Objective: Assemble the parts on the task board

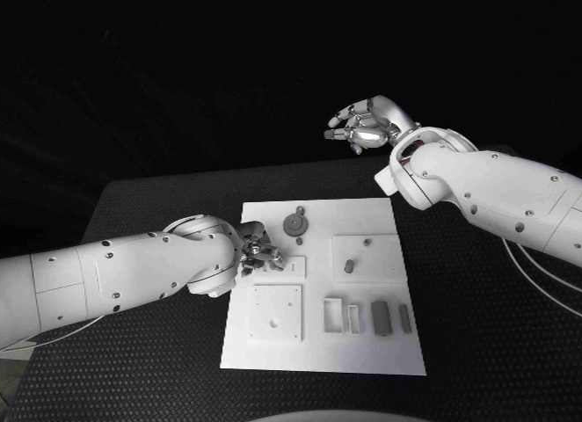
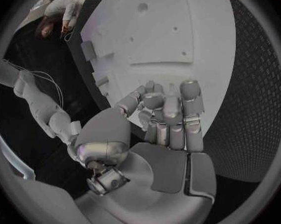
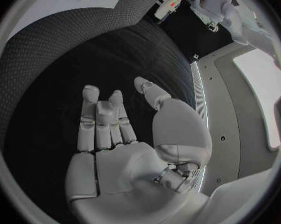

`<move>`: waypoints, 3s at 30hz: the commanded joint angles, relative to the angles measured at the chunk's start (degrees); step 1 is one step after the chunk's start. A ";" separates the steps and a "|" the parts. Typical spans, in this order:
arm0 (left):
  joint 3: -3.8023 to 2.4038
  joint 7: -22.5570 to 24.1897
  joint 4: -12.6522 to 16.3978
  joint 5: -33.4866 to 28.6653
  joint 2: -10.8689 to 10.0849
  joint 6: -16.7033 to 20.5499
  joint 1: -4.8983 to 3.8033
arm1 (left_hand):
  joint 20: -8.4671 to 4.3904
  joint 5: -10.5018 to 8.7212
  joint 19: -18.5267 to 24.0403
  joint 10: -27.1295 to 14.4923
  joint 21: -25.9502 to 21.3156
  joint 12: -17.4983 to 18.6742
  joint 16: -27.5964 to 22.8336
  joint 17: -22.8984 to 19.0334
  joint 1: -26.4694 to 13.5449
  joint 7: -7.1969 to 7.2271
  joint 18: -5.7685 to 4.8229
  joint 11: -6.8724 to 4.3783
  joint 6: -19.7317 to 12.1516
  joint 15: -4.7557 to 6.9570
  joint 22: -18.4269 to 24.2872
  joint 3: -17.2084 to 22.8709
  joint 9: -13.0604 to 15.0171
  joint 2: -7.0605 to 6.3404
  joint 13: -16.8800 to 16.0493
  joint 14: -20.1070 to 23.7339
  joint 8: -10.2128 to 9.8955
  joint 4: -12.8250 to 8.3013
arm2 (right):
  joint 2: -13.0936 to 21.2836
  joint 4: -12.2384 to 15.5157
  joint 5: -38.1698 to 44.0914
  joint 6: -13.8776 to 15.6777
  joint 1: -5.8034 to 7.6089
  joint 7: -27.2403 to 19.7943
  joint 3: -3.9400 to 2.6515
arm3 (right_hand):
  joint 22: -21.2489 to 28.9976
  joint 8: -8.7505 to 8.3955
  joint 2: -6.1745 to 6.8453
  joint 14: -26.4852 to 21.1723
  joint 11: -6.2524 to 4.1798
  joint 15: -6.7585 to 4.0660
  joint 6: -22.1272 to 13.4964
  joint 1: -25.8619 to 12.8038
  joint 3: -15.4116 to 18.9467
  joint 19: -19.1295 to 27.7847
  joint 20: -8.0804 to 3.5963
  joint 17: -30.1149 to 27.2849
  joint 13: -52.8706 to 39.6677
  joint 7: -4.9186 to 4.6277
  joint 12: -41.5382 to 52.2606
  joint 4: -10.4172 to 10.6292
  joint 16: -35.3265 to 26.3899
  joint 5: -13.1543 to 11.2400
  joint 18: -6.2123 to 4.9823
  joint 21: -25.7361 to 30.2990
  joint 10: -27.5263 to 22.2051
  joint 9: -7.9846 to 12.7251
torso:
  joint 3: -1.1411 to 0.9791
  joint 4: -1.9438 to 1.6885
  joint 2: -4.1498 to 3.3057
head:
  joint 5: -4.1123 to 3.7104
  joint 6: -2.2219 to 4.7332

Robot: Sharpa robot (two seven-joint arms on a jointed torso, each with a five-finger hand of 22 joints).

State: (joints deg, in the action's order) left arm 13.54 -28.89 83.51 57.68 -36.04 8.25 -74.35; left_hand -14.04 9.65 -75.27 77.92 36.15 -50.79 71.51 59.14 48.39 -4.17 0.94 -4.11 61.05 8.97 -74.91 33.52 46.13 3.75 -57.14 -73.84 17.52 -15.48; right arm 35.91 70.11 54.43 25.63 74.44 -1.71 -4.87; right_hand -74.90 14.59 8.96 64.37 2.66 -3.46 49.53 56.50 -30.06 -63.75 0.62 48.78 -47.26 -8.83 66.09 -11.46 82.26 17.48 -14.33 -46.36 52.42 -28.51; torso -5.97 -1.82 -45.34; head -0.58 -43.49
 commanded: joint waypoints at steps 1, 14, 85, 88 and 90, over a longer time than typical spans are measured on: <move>0.14 0.80 0.41 0.03 0.70 -1.27 0.35 | -1.86 -0.59 -1.70 -1.55 0.21 -0.30 0.46 -0.17 -0.18 3.96 1.76 -1.98 8.45 2.78 -1.12 0.02 0.12 -0.59 0.10 2.43 0.05 0.52 | -0.05 -0.01 -0.09 -0.76 -0.01 -0.21 -0.03 | -1.11 -0.31 -0.43 -0.32 0.05 -0.04 0.02 -0.21 0.02 0.31 -0.02 0.09 -0.05 -0.30 0.26 -0.41 -0.34 0.22 -0.67 0.31 -0.22 0.06 | 0.03 0.00 -0.01 | -0.03 -0.04; 0.14 0.88 0.78 0.64 1.12 -1.40 0.47 | -1.80 -1.45 -1.89 -1.33 0.34 -0.60 0.92 -0.56 0.09 4.10 1.74 -2.11 8.90 2.87 -1.15 0.05 0.31 -0.85 0.30 2.35 0.00 0.71 | -0.09 -0.05 -0.11 -0.93 -0.03 -0.22 -0.03 | -1.11 -0.31 -0.46 -0.34 0.05 -0.03 0.01 -0.27 0.01 0.33 -0.02 0.09 -0.05 -0.30 0.27 -0.44 -0.35 0.22 -0.67 0.32 -0.23 0.08 | 0.03 -0.02 0.00 | -0.06 -0.09; 0.12 0.40 -0.51 0.78 -0.60 -1.55 0.53 | -1.46 -2.15 -1.99 -1.34 0.36 -1.88 3.42 -3.75 2.86 4.26 1.67 -2.25 10.02 3.04 -1.14 -2.96 1.63 -0.61 2.06 3.12 -1.53 0.48 | -0.11 -0.49 -0.35 -1.34 -0.32 -0.22 -0.03 | -1.09 -0.38 -0.56 -0.48 0.10 0.01 -0.11 -0.73 0.02 0.45 0.05 0.10 -0.01 -0.35 0.28 -0.42 -0.41 0.21 -0.67 0.38 -0.35 0.16 | 0.02 -0.05 -0.02 | -0.30 -0.47; 0.12 0.34 -0.57 0.58 -0.61 -1.66 0.53 | -1.41 -2.15 -2.00 -1.32 0.38 -1.90 3.47 -3.80 2.68 4.25 1.61 -2.24 10.05 3.02 -1.14 -3.01 1.64 -0.37 2.09 3.11 -1.56 0.66 | -0.10 -0.52 -0.36 -1.34 -0.35 -0.21 -0.03 | -1.09 -0.38 -0.56 -0.48 0.10 0.02 -0.11 -0.74 0.02 0.46 0.06 0.10 -0.01 -0.35 0.28 -0.41 -0.41 0.21 -0.67 0.38 -0.36 0.16 | 0.02 -0.04 -0.03 | -0.28 -0.48; 0.12 0.34 -0.60 0.27 -0.62 -1.86 0.53 | -1.38 -2.13 -2.00 -1.31 0.39 -1.91 3.49 -3.82 2.61 4.25 1.58 -2.24 10.07 3.01 -1.14 -3.04 1.65 -0.29 2.11 3.11 -1.57 0.71 | -0.10 -0.52 -0.37 -1.34 -0.37 -0.20 -0.03 | -1.09 -0.38 -0.57 -0.48 0.10 0.02 -0.11 -0.75 0.02 0.46 0.06 0.10 -0.01 -0.35 0.29 -0.41 -0.41 0.21 -0.67 0.38 -0.36 0.17 | 0.01 -0.02 -0.02 | -0.27 -0.52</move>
State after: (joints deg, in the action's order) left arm 13.47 -28.02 83.04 58.14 -36.62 7.99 -74.00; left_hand -15.43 7.26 -77.09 78.48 36.38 -52.31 74.81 55.39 49.56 -2.01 0.96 -4.97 63.35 10.22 -74.91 30.37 47.34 1.61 -55.12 -72.89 16.03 -15.03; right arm 35.83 69.61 54.14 24.89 74.11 -1.64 -4.87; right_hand -74.91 14.59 8.50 64.37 2.66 -3.46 49.37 56.04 -29.90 -63.73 0.63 48.80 -47.26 -8.79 66.06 -11.62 82.05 17.48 -14.33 -46.36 52.42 -28.44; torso -5.93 -1.88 -45.36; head -0.86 -43.97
